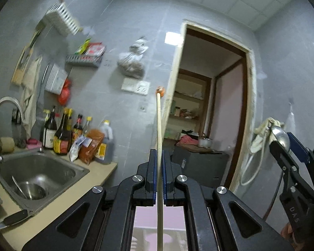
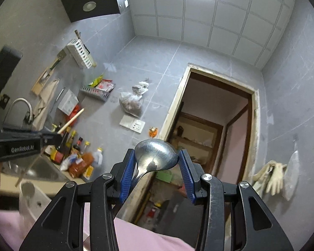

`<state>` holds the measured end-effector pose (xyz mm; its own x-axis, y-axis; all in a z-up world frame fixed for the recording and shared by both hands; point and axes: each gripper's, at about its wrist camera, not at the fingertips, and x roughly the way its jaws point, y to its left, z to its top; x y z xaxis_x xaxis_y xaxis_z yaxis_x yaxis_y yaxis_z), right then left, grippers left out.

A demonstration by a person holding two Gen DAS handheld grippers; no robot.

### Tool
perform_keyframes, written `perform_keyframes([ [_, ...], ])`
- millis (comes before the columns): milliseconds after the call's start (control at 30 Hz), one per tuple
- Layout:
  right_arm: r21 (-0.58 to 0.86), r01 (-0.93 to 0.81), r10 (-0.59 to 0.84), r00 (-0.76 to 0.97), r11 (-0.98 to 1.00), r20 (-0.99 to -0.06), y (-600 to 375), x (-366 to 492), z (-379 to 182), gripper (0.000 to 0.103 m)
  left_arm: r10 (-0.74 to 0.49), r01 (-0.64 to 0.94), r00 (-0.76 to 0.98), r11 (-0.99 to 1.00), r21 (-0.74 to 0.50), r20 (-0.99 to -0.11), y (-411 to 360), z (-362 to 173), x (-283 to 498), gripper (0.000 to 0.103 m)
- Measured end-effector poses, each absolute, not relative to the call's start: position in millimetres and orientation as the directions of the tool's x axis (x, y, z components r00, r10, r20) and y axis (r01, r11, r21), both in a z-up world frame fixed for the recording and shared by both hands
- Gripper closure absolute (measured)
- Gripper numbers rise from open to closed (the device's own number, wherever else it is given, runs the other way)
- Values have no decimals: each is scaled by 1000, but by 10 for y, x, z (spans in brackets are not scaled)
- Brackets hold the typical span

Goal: Organize utensils
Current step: 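Lift the chopstick with the left gripper while the right gripper carries the large spoon to the basket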

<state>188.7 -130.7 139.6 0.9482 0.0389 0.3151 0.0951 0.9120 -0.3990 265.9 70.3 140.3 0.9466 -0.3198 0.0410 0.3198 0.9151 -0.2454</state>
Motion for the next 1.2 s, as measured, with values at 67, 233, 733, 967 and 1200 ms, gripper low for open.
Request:
perform_keyframes([
  [67, -385, 82, 42, 952, 919, 302, -1242, 2032, 1383, 63, -331, 319, 944, 899, -300, 11, 835, 1359, 2831, 100],
  [233, -367, 60, 37, 967, 928, 252, -1145, 2306, 1268, 63, -331, 291, 943, 858, -424, -24, 1077, 1184, 3093, 100],
  [733, -402, 16, 45, 989, 916, 143, -1083, 2583, 866, 63, -271, 239, 962, 907, -347, -45, 820, 859, 3073, 100],
  [967, -432, -27, 75, 993, 901, 95, -1049, 2584, 733, 63, -280, 234, 954, 921, -311, -109, 688, 740, 3025, 100],
  [1200, -428, -80, 107, 993, 900, 40, -1087, 2547, 713, 63, -318, 258, 933, 917, -305, -167, 662, 689, 2931, 99],
])
